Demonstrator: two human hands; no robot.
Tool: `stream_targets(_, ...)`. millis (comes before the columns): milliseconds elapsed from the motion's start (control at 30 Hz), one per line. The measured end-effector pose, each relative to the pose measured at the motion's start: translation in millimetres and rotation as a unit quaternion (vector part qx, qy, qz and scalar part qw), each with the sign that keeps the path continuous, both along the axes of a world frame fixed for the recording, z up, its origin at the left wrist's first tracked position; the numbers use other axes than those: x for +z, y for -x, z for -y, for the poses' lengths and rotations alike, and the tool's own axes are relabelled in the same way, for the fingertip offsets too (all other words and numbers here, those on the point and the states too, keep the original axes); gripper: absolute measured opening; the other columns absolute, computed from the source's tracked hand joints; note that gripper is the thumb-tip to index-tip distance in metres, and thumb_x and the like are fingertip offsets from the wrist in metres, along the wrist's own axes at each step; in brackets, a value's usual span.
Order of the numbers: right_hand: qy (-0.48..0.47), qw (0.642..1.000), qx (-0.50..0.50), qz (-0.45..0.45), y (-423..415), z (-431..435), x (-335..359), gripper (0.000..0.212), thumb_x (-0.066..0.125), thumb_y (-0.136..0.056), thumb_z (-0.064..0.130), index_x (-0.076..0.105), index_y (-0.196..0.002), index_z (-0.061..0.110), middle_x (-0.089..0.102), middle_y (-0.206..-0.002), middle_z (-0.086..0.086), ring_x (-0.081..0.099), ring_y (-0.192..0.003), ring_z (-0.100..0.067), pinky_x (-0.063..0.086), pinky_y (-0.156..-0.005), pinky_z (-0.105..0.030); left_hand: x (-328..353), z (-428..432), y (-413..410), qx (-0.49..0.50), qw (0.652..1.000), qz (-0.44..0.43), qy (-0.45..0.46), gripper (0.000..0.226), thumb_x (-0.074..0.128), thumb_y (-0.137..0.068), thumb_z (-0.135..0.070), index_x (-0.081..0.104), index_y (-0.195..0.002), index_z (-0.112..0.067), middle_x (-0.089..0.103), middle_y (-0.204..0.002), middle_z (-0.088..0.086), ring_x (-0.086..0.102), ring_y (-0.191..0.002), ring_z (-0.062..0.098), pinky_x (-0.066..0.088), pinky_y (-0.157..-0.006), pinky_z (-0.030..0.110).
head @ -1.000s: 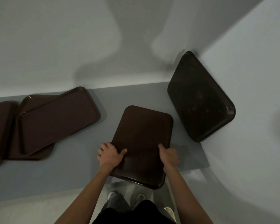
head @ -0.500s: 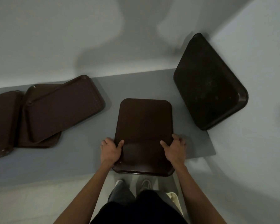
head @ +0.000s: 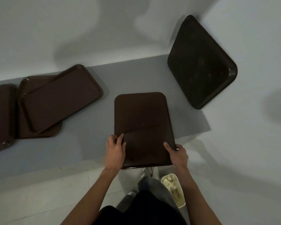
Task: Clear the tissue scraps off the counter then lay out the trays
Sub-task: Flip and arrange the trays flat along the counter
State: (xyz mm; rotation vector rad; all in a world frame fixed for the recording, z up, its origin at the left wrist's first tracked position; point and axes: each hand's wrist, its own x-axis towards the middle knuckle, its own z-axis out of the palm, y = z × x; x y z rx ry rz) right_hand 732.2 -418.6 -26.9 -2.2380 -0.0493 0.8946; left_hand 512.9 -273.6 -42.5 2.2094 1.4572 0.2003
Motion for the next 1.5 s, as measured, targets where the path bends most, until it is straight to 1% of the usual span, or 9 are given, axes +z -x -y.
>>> stream_targets(133, -0.116, 0.99, -0.061, -0.054, 16, 30, -6, 0.039, 0.087, -0.08, 0.05, 0.077, -0.097, 0.016, 0.08, -0.09, -0.002, 0.077, -0.09, -0.026, 0.062, -0.09, -0.051, 4, 15, 21, -0.025, 0.999, -0.006, 0.047, 0.055, 0.053, -0.105, -0.036, 0.041, -0.155, -0.018, 0.03, -0.153, 0.008, 0.036, -0.142, 0.03, 0.042, -0.117, 0.048)
stream_targets(467, -0.403, 0.898, -0.022, -0.174, 64, 26, 112, 0.038, 0.07, -0.093, -0.001, 0.065, -0.13, 0.006, 0.074, -0.122, -0.02, 0.072, -0.111, -0.039, 0.058, -0.096, -0.052, 85, 28, 21, -0.048, 0.974, 0.147, 0.168, 0.05, 0.045, -0.103, -0.056, 0.058, -0.142, -0.027, 0.059, -0.137, -0.004, 0.057, -0.115, 0.007, 0.04, -0.097, 0.02)
stream_targets(600, -0.375, 0.919, 0.103, -0.059, 94, 13, 152, 0.032, 0.071, -0.089, -0.001, 0.068, -0.114, 0.019, 0.075, -0.105, -0.009, 0.073, -0.101, -0.031, 0.062, -0.083, -0.045, 135, 20, -1, -0.026, 0.916, 0.296, 0.269, 0.061, 0.046, -0.095, -0.075, 0.061, -0.138, -0.034, 0.066, -0.133, -0.013, 0.06, -0.127, 0.009, 0.045, -0.112, 0.04)
stream_targets(800, -0.293, 0.892, 0.334, 0.082, 141, 7, 166, 0.04, 0.063, -0.09, 0.001, 0.054, -0.112, 0.032, 0.053, -0.079, 0.022, 0.054, -0.069, -0.003, 0.043, -0.061, -0.019, 185, 7, -2, 0.016, 0.849, 0.412, 0.329, 0.04, 0.062, -0.098, -0.048, 0.058, -0.129, -0.023, 0.075, -0.111, 0.008, 0.075, -0.098, 0.019, 0.059, -0.088, 0.038)
stream_targets(900, -0.268, 0.87, 0.409, 0.064, 151, 2, 156, 0.075, 0.061, -0.093, 0.008, 0.033, -0.156, 0.038, 0.05, -0.111, 0.031, 0.055, -0.101, 0.005, 0.046, -0.088, -0.018, 178, -1, 5, 0.066, 0.865, 0.409, 0.284, 0.024, 0.055, -0.1, -0.028, 0.063, -0.12, -0.017, 0.076, -0.101, 0.007, 0.073, -0.097, 0.027, 0.058, -0.085, 0.042)
stream_targets(1033, -0.225, 0.847, 0.477, 0.068, 146, -9, 145, 0.072, 0.067, -0.097, 0.05, 0.032, -0.156, 0.029, 0.046, -0.149, 0.018, 0.024, -0.151, 0.004, 0.018, -0.126, -0.032, 163, -3, 9, 0.141, 0.863, 0.421, 0.241, 0.028, 0.042, -0.105, -0.017, 0.065, -0.121, -0.018, 0.077, -0.11, 0.001, 0.073, -0.103, 0.02, 0.058, -0.097, 0.045)
stream_targets(1167, -0.266, 0.859, 0.43, 0.081, 128, -14, 117, 0.044, 0.042, -0.109, 0.054, 0.05, -0.148, 0.035, 0.036, -0.163, 0.025, 0.014, -0.155, 0.008, 0.009, -0.131, -0.037, 143, -4, 8, 0.195, 0.852, 0.431, 0.225, 0.033, 0.038, -0.109, -0.016, 0.06, -0.134, -0.016, 0.072, -0.121, 0.0, 0.07, -0.111, 0.018, 0.055, -0.104, 0.044)
stream_targets(1300, -0.114, 0.894, 0.379, 0.21, 80, -12, 70, 0.05, 0.045, -0.107, 0.054, 0.038, -0.155, 0.043, 0.022, -0.171, 0.015, 0.011, -0.161, -0.017, 0.011, -0.131, -0.052, 135, -15, 12, 0.215, 0.848, 0.431, 0.22, 0.031, 0.037, -0.11, -0.015, 0.06, -0.131, -0.022, 0.071, -0.121, -0.005, 0.068, -0.112, 0.016, 0.054, -0.103, 0.039)
stream_targets(1500, -0.063, 0.907, 0.243, 0.337, 19, -4, 49, 0.055, 0.059, -0.103, 0.031, 0.04, -0.155, 0.025, 0.036, -0.161, -0.009, 0.039, -0.146, -0.031, 0.038, -0.118, -0.048, 111, -40, 19, 0.268, 0.82, 0.42, 0.283, 0.032, 0.044, -0.11, -0.019, 0.061, -0.137, -0.013, 0.073, -0.121, 0.005, 0.071, -0.108, 0.023, 0.058, -0.098, 0.043)
